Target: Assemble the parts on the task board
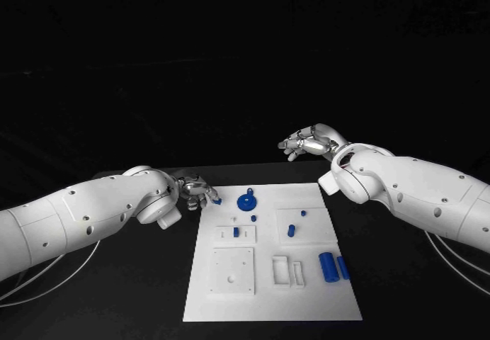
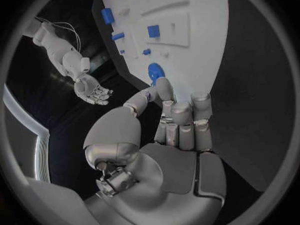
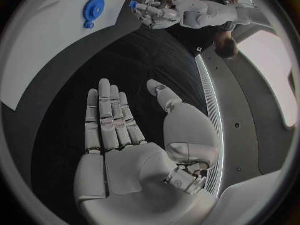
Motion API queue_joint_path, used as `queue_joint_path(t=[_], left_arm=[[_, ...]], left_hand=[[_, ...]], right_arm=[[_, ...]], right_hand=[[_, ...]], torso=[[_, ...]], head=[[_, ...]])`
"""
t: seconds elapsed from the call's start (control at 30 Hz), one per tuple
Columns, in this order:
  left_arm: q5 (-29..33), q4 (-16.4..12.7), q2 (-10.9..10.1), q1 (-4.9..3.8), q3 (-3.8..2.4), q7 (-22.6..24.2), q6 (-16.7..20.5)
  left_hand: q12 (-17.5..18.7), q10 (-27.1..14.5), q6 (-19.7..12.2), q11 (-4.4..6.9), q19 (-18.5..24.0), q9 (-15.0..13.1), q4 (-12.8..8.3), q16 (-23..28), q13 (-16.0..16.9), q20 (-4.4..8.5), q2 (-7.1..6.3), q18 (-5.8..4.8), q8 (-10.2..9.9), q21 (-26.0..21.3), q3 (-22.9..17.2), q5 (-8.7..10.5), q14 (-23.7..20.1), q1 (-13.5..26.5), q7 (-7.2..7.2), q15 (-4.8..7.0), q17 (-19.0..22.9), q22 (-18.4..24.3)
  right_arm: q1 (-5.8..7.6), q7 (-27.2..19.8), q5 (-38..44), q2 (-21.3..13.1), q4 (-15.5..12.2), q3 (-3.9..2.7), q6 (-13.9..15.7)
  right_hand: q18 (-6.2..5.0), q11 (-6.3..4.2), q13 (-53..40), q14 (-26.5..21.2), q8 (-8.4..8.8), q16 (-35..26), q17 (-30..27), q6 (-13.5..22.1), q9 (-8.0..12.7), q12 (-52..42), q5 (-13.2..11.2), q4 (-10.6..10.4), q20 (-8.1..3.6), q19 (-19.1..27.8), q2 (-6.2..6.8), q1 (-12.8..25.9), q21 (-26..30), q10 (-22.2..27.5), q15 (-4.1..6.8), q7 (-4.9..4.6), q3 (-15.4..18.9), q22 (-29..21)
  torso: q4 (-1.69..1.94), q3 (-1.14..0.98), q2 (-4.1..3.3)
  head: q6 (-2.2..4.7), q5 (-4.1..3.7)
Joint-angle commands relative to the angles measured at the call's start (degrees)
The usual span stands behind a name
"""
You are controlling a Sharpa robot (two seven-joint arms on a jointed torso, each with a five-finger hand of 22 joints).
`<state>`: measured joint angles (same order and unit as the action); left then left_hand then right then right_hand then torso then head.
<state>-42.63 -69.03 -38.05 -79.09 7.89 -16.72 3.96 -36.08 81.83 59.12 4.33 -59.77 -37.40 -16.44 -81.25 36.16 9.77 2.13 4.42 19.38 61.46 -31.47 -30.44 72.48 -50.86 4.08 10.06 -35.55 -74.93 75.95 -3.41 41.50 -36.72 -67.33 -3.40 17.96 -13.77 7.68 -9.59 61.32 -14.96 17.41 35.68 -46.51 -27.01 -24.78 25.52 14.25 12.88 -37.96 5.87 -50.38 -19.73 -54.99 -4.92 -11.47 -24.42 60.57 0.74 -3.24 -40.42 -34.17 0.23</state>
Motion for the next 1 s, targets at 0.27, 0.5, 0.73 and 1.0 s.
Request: queue_joint_path(t=[0.27,0.5,0.73,1.0], left_arm=[[2.0,-10.1,-3.5,-0.05,3.22,-2.6,10.5],[1.5,-13.5,-4.7,-0.04,5.53,-2.9,11.0],[-0.8,-14.3,-4.9,0.10,5.92,-3.4,10.1],[-4.2,-14.0,-3.9,0.81,5.98,-3.6,9.2]], left_hand=[[-1.9,0.9,7.1,0.73,-1.4,-0.9,0.0,-1.4,1.2,5.73,-1.16,1.03,3.1,0.8,-0.1,-3.77,1.3,0.3,-2.96,1.17,-1.1,-0.6],[-2.7,1.0,7.9,0.89,-1.4,-0.8,0.0,-2.0,1.6,5.78,-1.31,1.02,3.3,1.0,-0.1,-5.25,1.4,0.7,-3.15,1.30,-1.5,-0.6],[-3.4,1.1,8.3,1.04,-1.5,-0.8,0.1,-2.5,2.0,5.84,-1.32,1.05,3.6,1.2,0.0,-5.04,1.6,0.9,-3.31,1.44,-1.9,-0.6],[-4.2,1.1,8.7,1.19,-1.7,-0.8,0.1,-3.1,2.3,5.91,-1.27,1.10,3.8,1.4,0.0,-4.34,1.7,1.1,-3.47,1.58,-2.3,-0.6]], right_arm=[[-0.18,-0.2,-0.3,0.1,0.8,-0.03,-0.4],[-0.36,-0.2,-0.4,0.2,1.0,-0.02,-0.4],[-0.41,-0.2,-0.4,0.1,1.0,-0.02,-0.4],[-0.43,-0.2,-0.4,0.1,0.9,-0.02,-0.4]], right_hand=[[-0.49,0.26,0.1,-0.1,-0.15,-0.3,-0.1,0.4,0.1,0.2,0.0,0.0,0.28,0.3,0.04,0.5,0.3,-0.1,-0.38,-0.17,0.3,0.0],[-0.50,0.26,0.1,-0.1,-0.15,-0.3,-0.1,0.4,0.1,0.2,0.0,0.0,0.29,0.3,0.06,0.5,0.3,-0.1,-0.39,-0.17,0.3,0.0],[-0.51,0.27,0.2,-0.1,-0.16,-0.3,-0.1,0.4,0.1,0.2,0.0,0.0,0.31,0.3,0.05,0.5,0.3,-0.1,-0.39,-0.17,0.4,0.0],[-0.53,0.27,0.3,-0.1,-0.17,-0.4,-0.1,0.4,0.1,0.2,0.0,0.0,0.33,0.4,0.05,0.5,0.3,-0.1,-0.40,-0.18,0.4,0.0]], torso=[[0.24,0.08,0.42],[0.27,0.02,0.71],[0.22,-0.02,0.67],[0.23,0.01,0.54]], head=[[-0.42,0.31],[-0.79,0.44],[-0.99,0.61],[-1.11,0.56]])
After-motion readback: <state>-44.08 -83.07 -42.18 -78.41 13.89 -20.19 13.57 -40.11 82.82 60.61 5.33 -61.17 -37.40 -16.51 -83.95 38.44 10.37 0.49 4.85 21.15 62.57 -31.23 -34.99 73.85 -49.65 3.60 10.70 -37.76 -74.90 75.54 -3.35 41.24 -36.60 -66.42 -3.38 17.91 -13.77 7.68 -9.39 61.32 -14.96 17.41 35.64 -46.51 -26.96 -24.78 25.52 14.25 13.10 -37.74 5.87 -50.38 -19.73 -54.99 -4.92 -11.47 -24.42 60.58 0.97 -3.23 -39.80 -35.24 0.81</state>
